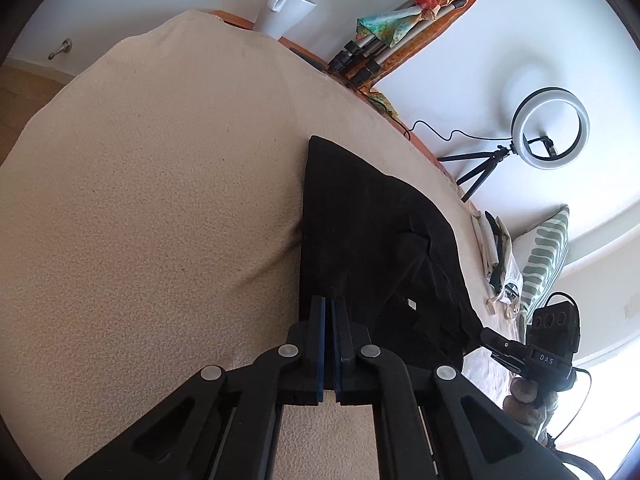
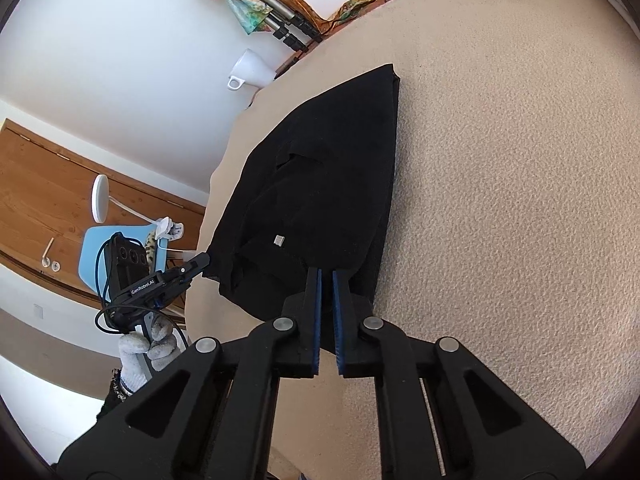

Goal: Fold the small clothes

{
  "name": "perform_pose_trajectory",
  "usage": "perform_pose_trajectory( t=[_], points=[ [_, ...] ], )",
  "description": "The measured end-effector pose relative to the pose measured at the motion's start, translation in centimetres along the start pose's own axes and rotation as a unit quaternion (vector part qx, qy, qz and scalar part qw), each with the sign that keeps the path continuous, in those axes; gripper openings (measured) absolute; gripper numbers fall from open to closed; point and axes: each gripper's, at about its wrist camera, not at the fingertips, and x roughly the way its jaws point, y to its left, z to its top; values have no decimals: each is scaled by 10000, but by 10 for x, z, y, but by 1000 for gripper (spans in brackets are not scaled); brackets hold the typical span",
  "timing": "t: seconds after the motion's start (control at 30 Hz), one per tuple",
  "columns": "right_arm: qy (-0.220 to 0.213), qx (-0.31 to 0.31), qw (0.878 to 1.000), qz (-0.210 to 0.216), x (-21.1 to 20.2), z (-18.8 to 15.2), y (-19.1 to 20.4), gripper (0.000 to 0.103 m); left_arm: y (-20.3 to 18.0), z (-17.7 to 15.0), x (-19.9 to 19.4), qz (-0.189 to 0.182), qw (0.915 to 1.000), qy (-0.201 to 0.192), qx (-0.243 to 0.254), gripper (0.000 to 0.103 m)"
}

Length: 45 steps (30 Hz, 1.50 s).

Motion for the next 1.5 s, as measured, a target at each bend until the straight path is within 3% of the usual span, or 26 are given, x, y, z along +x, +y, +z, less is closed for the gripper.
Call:
perform_pose_trajectory(
  t=[0.2, 0.33, 0.5, 0.73, 0.87, 0.97, 1.07, 1.3, 1.5],
  points=[
    [-177, 401, 9977, 517, -21, 2, -3, 5, 2, 1, -19, -311, 9993, -23, -214, 0],
    [-108, 556, 9955, 760, -33, -4, -5, 5, 8, -3, -23, -168, 9997, 1, -159, 0],
    [196, 638, 9971, 359, -18, -12, -17, 5, 25, -10, -12, 77, 9991, 191, -364, 0],
    [374, 424, 9984, 98, -11, -16, -18, 5, 21, -14, -7, 438, 9987, 261, -94, 0],
    [606, -19, 9974, -391, -8, -18, -7, 6, 9, -17, -13, 886, 9953, 147, 351, 24],
    [582, -390, 9964, -485, -15, -16, 1, 7, -1, -16, -24, 1030, 9926, -81, 631, 28],
    [252, -639, 9960, -564, -30, -7, 8, 22, -8, -8, -31, 1112, 9903, -334, 763, 30],
    [-496, -1017, 9918, -586, -46, 32, 20, 22, -35, 14, -24, 1079, 9880, -700, 858, 30],
    [-651, -1158, 9887, -688, -27, 72, 16, 22, -56, 15, -6, 916, 9885, -760, 932, 38]
  ],
)
